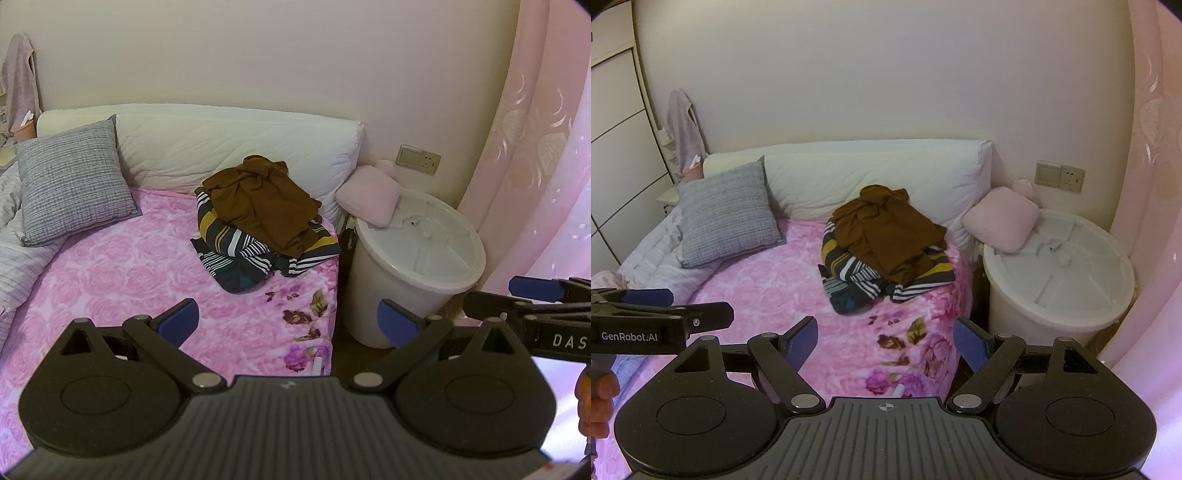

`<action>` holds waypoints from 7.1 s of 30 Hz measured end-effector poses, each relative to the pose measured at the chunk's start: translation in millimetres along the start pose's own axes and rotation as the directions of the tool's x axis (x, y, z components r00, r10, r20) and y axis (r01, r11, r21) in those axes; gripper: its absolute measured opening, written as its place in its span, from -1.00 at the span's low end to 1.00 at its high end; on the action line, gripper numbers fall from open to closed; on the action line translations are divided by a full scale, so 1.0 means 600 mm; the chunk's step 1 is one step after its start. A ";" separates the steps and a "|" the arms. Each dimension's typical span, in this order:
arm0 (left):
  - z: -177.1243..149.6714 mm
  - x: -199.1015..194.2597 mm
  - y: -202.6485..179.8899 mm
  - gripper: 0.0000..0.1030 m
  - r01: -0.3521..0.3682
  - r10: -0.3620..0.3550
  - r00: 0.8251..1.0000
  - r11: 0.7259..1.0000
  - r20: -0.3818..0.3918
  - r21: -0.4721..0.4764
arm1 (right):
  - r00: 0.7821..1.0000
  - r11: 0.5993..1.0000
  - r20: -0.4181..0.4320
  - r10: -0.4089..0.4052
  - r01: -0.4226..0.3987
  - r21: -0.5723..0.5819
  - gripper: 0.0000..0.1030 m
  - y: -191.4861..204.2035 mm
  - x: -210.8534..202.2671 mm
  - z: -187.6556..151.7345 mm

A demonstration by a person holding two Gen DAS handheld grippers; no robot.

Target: Fold large clothes

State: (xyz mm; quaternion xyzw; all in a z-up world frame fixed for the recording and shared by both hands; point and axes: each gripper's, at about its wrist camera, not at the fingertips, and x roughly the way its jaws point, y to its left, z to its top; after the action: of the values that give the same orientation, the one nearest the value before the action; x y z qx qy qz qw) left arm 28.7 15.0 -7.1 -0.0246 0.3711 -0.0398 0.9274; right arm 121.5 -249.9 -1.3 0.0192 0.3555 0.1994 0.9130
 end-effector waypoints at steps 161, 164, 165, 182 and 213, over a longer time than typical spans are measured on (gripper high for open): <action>-0.338 -0.457 0.116 0.05 -0.688 0.804 0.501 0.147 -0.319 -0.710 | 0.314 0.038 -0.616 0.722 -0.908 -0.417 0.03 0.572 -0.026 -0.163; -0.401 -0.457 0.071 0.20 -0.675 0.752 0.522 0.076 -0.402 -0.734 | 0.355 0.020 -0.726 0.589 -0.904 -0.426 0.03 0.556 -0.012 -0.221; -0.421 -0.456 0.055 0.20 -0.673 0.734 0.526 0.051 -0.429 -0.738 | 0.370 0.017 -0.741 0.560 -0.900 -0.436 0.03 0.542 -0.008 -0.233; -0.453 -0.349 -0.046 0.27 -0.659 0.589 0.609 0.003 -0.531 -0.752 | 0.407 -0.046 -0.852 0.329 -0.894 -0.445 0.03 0.431 0.059 -0.298; -0.456 -0.176 -0.040 0.27 -0.707 0.490 0.632 0.050 -0.600 -0.705 | 0.405 0.054 -0.868 0.288 -0.912 -0.407 0.03 0.364 0.195 -0.268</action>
State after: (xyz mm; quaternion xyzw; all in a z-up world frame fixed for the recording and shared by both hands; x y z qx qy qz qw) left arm -237.9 -3.3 -130.8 -0.3678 0.3903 0.5595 0.6320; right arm 17.5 -21.9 -157.6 -0.3574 0.3988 0.7358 0.4146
